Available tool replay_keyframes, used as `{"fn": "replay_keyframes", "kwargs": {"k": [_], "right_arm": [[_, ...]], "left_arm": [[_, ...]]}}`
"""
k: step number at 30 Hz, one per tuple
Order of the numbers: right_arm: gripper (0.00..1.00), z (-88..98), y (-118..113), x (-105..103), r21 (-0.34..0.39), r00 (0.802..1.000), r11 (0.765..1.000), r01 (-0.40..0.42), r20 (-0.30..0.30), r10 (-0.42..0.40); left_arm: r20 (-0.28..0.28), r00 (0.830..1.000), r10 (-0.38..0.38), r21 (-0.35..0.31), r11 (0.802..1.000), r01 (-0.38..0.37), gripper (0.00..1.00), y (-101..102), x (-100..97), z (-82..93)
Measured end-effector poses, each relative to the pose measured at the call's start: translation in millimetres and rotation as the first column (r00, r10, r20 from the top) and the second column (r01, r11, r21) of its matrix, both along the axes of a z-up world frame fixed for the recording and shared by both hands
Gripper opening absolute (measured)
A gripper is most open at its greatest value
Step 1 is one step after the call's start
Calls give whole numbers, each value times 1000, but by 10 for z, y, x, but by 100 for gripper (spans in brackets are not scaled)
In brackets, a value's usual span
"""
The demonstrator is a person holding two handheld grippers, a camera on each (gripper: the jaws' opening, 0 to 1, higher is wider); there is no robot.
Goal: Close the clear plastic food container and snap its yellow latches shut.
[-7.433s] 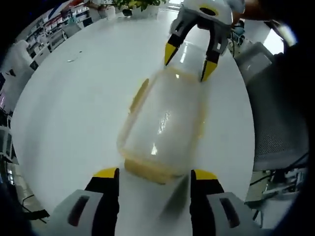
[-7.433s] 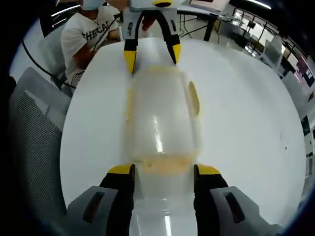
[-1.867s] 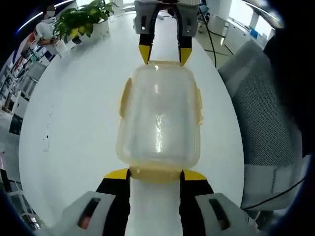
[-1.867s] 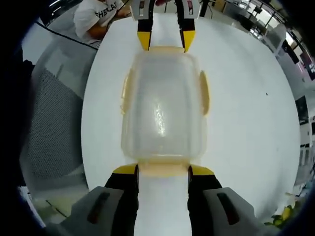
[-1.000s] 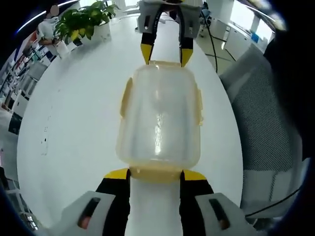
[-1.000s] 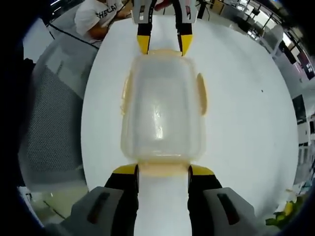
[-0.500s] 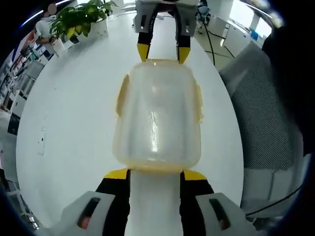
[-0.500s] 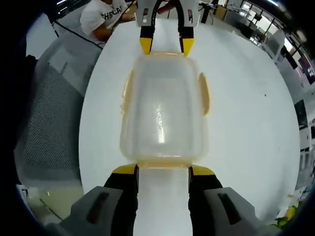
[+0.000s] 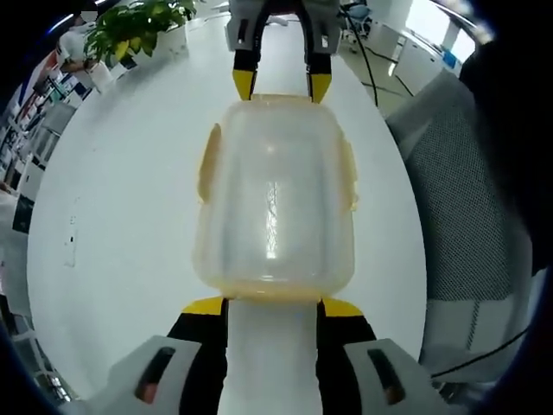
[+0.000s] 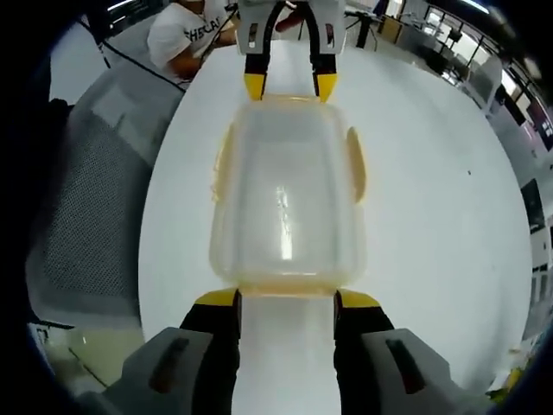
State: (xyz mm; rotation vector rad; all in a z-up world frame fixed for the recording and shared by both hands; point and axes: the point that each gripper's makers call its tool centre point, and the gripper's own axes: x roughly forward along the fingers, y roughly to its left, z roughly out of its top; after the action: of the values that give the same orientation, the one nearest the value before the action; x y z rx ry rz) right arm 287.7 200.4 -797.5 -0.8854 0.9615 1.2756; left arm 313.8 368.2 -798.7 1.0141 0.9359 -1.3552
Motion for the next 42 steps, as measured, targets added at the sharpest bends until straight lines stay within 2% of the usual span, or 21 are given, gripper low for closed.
{"fn": "replay_keyframes", "kwargs": {"k": [4,6,8,10,13,17,18,20,21,23,24,25,27,28,31,32,33,34,35,41,42], "right_arm": [[39,3,-83,16,-9,1000,1000,-4,16,4],[40,35,-118,22,12,999,999,36,6,-36],[40,53,-135,29,31,998,997,65,-6,-64],[40,124,-142,33,82,992,989,124,-31,-122],[41,208,-141,28,132,979,971,200,-74,-191],[38,252,-151,4,159,954,943,291,-127,-273],[36,260,-145,-36,162,940,933,323,-166,-297],[39,292,-100,6,210,918,897,388,-178,-355],[41,305,-93,9,222,907,884,412,-188,-375],[51,341,-94,94,267,872,831,488,-187,-452],[51,350,-89,87,278,846,800,531,-220,-485],[50,351,-88,79,279,837,791,545,-235,-494],[44,328,-92,64,280,792,744,607,-291,-537],[43,314,-97,69,282,778,728,625,-302,-551],[47,301,-77,90,313,731,663,681,-345,-589],[50,315,-69,102,327,717,639,696,-358,-598],[50,328,-61,80,325,689,609,724,-390,-611],[48,330,-59,61,322,684,605,728,-401,-610],[46,317,-74,57,321,689,612,723,-395,-607],[39,292,-43,11,304,672,603,738,-407,-618],[38,282,-9,-9,302,670,602,739,-418,-613]], "left_arm": [[4,1000,25,13,1000,-25,30,80,0,-9],[-5,999,52,3,999,-52,31,106,-3,6],[-20,996,91,-21,996,-91,31,115,-12,33],[-57,984,170,-78,982,-174,31,93,-34,97],[-102,965,243,-114,961,-254,32,109,-65,125],[-126,954,273,-116,951,-288,32,150,-114,121],[-132,950,283,-119,947,-299,32,154,-127,122],[-153,939,308,-130,935,-328,32,145,-147,133],[-174,926,334,-146,922,-360,32,119,-155,148],[-193,908,373,-174,897,-406,33,90,-136,179],[-209,894,397,-193,879,-436,34,68,-133,200],[-219,882,418,-196,866,-459,34,69,-129,208],[-243,854,461,-215,832,-511,34,64,-116,235],[-251,841,479,-220,818,-531,34,68,-112,243],[-253,791,556,-235,758,-608,33,106,-41,234],[-258,787,560,-235,754,-614,34,104,-45,218],[-277,772,572,-238,738,-632,34,82,-57,207],[-298,752,588,-237,717,-655,34,59,-66,196],[-309,737,601,-237,702,-672,34,48,-63,189],[-332,710,621,-270,659,-702,33,-33,-26,183],[-352,689,633,-273,635,-723,32,-57,-18,181]]}}
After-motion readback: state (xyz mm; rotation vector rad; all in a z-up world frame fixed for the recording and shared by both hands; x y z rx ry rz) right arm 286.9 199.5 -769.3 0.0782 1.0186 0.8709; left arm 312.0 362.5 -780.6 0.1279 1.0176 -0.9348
